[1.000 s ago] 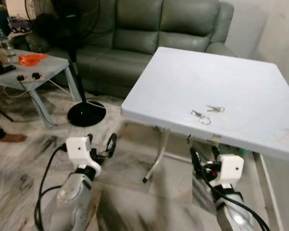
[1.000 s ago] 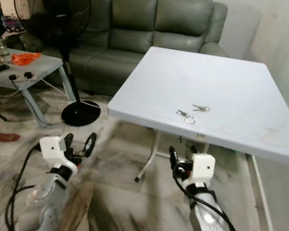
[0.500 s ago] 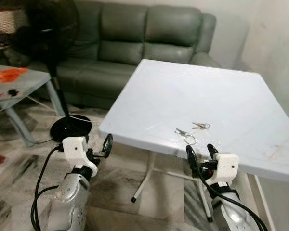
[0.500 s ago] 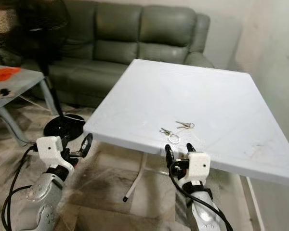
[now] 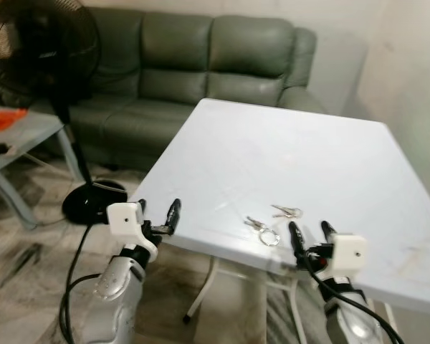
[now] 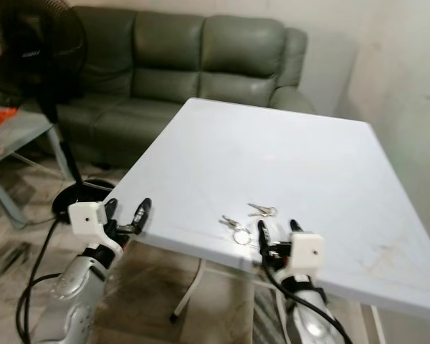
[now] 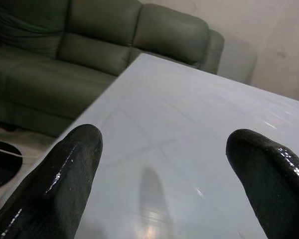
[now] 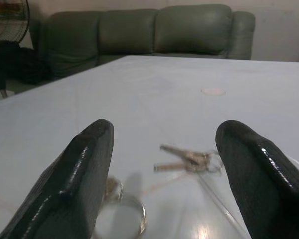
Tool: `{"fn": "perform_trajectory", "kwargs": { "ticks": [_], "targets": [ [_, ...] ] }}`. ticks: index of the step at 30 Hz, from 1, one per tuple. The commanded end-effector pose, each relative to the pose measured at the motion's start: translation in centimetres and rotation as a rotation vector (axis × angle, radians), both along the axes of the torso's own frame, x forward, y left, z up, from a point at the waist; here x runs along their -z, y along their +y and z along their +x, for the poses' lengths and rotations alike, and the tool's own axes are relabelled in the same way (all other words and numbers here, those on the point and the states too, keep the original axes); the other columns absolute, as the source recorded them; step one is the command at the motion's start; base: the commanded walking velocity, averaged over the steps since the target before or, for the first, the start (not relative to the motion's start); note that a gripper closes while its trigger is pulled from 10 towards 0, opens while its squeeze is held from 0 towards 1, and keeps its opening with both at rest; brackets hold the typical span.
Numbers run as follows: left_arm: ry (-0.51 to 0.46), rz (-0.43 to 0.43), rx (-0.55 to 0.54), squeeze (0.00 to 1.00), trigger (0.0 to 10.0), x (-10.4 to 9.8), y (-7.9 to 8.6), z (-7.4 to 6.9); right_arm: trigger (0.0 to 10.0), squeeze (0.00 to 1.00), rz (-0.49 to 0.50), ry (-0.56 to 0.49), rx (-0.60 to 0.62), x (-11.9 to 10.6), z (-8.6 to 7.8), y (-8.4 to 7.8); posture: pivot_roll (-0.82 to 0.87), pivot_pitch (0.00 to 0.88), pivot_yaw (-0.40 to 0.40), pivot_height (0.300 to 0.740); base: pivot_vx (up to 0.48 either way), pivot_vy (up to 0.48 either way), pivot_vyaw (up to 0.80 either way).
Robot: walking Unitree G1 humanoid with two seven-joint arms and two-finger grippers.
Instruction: Hang keys on a hook
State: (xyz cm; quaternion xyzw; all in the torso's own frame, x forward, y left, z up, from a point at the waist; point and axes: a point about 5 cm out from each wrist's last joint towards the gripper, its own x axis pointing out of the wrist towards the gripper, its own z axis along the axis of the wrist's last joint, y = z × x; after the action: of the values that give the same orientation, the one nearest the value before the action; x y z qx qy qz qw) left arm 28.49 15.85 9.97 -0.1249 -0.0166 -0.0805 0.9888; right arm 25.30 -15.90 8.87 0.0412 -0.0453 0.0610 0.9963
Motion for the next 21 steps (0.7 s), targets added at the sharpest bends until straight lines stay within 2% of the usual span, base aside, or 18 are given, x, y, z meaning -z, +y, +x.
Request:
{"fn": "perform_trajectory", "kwargs": {
  "ticks": [1,11,17,19,21],
  "targets": [
    [-0.004,-0.016,0.035,0.0,10.0,-0.23,-1.21,0.15,10.0,0.0,-0.014,0.008,0.041,0.11,-0.28,-1.2,0.02,0.0,-0.032,0.74,0.371,0.0,0.0],
    [-0.002,-0.012,0.044,0.0,10.0,-0.26,-1.32,0.12,10.0,0.0,-0.01,0.013,0.045,0.19,-0.31,-1.13,0.02,0.0,-0.03,0.74,0.363,0.0,0.0],
    [0.006,0.009,0.044,0.0,10.0,-0.2,-1.57,0.13,10.0,0.0,0.016,0.039,0.06,0.46,-0.29,-1.21,0.02,0.002,-0.029,0.74,0.0,0.0,0.0],
    [0.001,0.026,0.074,0.0,10.0,-0.32,-1.84,0.1,10.0,0.0,0.025,0.07,0.068,0.59,-0.13,-1.24,0.02,0.008,-0.027,0.74,0.0,0.0,0.0],
    [-0.004,0.038,0.101,0.0,10.0,-0.37,-2.16,-0.01,10.0,0.0,0.005,0.054,0.048,0.37,-0.05,-1.22,0.02,0.008,-0.027,0.74,0.0,0.0,0.0]
  ]
}}
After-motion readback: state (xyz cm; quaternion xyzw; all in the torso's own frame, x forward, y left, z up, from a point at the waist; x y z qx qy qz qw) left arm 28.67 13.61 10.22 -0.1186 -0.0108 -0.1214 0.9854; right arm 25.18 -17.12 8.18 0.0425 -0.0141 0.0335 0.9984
